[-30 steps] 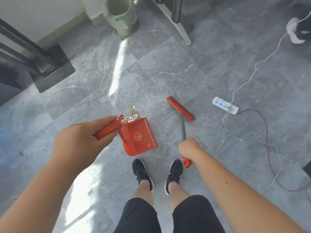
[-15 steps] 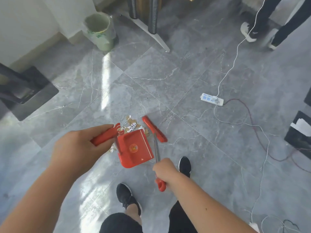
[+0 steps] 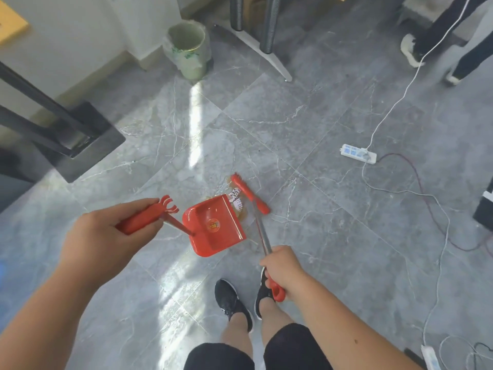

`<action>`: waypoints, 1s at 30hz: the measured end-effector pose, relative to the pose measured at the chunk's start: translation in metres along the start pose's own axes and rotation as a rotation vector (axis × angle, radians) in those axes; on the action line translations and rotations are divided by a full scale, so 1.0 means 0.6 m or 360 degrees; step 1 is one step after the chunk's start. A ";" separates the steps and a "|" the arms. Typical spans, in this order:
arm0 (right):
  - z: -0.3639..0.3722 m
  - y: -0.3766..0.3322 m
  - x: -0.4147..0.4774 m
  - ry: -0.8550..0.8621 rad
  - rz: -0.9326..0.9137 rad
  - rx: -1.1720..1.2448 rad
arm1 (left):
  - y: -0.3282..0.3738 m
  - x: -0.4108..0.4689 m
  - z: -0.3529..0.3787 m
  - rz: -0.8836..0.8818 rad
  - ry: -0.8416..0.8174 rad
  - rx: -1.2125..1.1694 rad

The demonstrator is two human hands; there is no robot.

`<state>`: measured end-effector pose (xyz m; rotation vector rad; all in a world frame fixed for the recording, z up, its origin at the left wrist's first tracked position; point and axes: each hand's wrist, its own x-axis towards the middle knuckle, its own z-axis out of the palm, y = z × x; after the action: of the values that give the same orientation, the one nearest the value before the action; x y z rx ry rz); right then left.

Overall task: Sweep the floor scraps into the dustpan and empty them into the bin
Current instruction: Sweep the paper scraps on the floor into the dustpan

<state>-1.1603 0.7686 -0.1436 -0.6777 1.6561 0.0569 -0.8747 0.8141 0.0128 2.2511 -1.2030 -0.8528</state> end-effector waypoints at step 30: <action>0.148 -0.108 -0.007 -0.0112 -0.0189 -0.0978 | -0.184 -0.071 -0.051 -0.0336 0.0339 -0.0044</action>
<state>-1.0514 0.7526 -0.1375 -1.2193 1.5268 0.5140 -0.8084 0.9107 -0.0224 2.4055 -0.8656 -0.6777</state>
